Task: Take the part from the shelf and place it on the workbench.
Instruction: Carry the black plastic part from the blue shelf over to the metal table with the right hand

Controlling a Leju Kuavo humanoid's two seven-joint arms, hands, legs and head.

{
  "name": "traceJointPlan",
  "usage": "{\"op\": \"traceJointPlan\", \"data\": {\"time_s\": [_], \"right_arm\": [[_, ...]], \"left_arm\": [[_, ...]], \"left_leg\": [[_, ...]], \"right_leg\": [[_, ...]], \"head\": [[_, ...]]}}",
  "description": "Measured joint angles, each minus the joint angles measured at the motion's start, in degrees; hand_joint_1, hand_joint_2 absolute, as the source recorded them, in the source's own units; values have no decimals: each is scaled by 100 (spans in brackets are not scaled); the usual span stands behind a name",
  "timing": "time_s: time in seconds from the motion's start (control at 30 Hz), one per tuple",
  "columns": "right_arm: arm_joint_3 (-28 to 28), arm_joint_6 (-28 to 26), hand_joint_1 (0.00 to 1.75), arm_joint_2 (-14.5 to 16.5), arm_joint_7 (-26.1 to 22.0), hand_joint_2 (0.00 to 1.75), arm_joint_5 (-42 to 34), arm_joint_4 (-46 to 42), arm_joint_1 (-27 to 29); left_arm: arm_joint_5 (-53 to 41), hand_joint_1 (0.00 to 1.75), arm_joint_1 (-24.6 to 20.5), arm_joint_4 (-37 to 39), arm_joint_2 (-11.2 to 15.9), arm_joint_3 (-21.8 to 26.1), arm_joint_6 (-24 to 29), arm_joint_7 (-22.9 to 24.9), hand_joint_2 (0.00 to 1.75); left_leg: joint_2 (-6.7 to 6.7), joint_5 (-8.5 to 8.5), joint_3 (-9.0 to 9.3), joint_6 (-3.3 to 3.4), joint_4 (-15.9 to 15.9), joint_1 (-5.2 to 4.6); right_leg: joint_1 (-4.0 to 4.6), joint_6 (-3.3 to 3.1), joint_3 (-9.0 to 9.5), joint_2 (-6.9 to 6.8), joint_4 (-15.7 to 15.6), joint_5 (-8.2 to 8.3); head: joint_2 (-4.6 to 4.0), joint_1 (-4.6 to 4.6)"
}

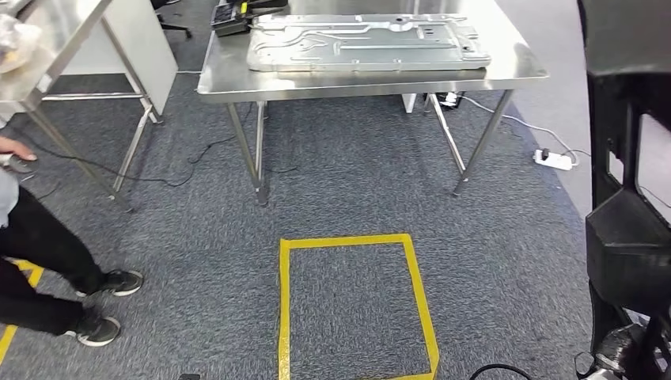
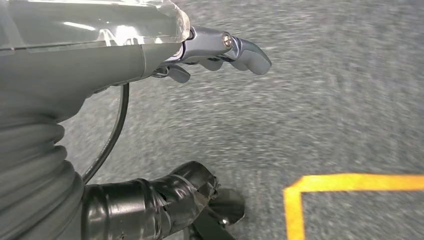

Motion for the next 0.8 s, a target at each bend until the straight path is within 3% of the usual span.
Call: {"op": "traceJointPlan", "data": {"time_s": [0.07, 0.13, 0.17, 0.23, 0.27, 0.3, 0.33, 0.37, 0.4, 0.43, 0.47, 0.53, 0.6, 0.7, 0.73, 0.8], "right_arm": [[5, -7, 175, -4, 7, 175, 26, 1, -22], [10, -23, 175, -10, 26, 175, 55, 0, -26], [10, -31, 175, -19, 38, 175, 67, 0, -19], [13, -36, 175, -41, 57, 175, 81, 0, -28], [21, -23, 175, -57, 75, 175, 85, 3, -39], [43, 15, 175, -75, 107, 175, 90, 12, -51], [75, 62, 175, -99, 154, 175, 106, 26, -56], [116, 106, 175, -127, 212, 175, 138, 46, -54], [164, 130, 175, -156, 264, 175, 191, 70, -51], [216, 123, 175, -181, 303, 175, 267, 91, -50], [274, 99, 175, -203, 336, 175, 369, 110, -51], [390, 52, 175, -241, 397, 175, 577, 133, -61], [483, 37, 175, -280, 465, 175, 691, 146, -68], [573, 35, 175, -331, 533, 175, 703, 157, -67], [597, 34, 175, -336, 543, 175, 696, 158, -73], [639, 32, 175, -338, 553, 175, 687, 163, -86]], "left_arm": [[1, 0, -9, 0, 5, 5, -16, -11, 175], [1, 0, -25, 1, 2, 8, -23, -13, 175], [1, 0, -28, 1, -1, 10, -25, -14, 175], [1, 0, -23, 1, -6, 14, -26, -15, 175], [0, 0, -20, 0, -4, 16, -26, -16, 175], [-1, 0, -15, 0, -3, 16, -28, -21, 175], [-2, 0, -10, 1, -3, 17, -34, -29, 175], [-4, 0, -6, 1, -3, 19, -47, -44, 175], [-11, 0, -6, 2, -3, 19, -70, -63, 175], [-21, 0, -8, 2, -3, 20, -106, -88, 175], [-31, 0, -12, 2, -3, 20, -149, -115, 175], [-40, 0, -21, 2, -2, 20, -240, -164, 175], [-38, 0, -23, 2, 2, 20, -323, -192, 175], [-36, 0, -23, 1, 10, 20, -407, -215, 175], [-33, 0, -22, 1, 14, 20, -419, -223, 175], [-28, 0, -12, 2, 27, 20, -429, -232, 175]], "left_leg": [[-209, 85, 127, 35, -353, 7], [-116, 88, 145, 98, -381, -10], [-41, 104, 162, 137, -409, -10], [109, 137, 189, 209, -467, 8], [178, 138, 192, 229, -475, 4], [243, 133, 190, 241, -475, 0], [301, 125, 189, 245, -474, -5], [358, 117, 192, 244, -472, -6], [398, 108, 200, 238, -471, -6], [427, 99, 214, 229, -471, -6], [449, 88, 233, 215, -472, -6], [473, 63, 258, 172, -466, -27], [484, 51, 264, 115, -467, -43], [447, -26, 242, 28, -386, -34], [404, -148, 160, 6, -199, -33], [326, -514, -176, -20, 504, -28]], "right_leg": [[-6, 68, -62, 132, 59, -11], [-27, 149, -111, 266, 55, 13], [-32, 183, -128, 217, 74, 5], [-15, 235, -267, -105, 357, -167], [-9, 257, -417, -319, 670, -340], [-12, 279, -609, -440, 1057, -528], [-22, 299, -783, -491, 1408, -665], [-34, 312, -882, -510, 1611, -703], [-43, 315, -868, -517, 1596, -628], [-48, 305, -726, -525, 1337, -453], [-47, 282, -497, -544, 922, -245], [-9, 219, -118, -593, 218, -12], [32, 170, -36, -612, 29, -11], [10, 78, -22, -587, -31, 14], [-5, 39, -7, -582, -59, 25], [-11, -19, 9, -570, -75, 21]], "head": [[0, 0], [0, -1], [0, 1], [0, 7], [0, 9], [0, 10], [0, 10], [0, 10], [0, 10], [0, 10], [-1, 10], [0, 10], [0, 9], [1, 8], [1, 7], [0, 6]]}}
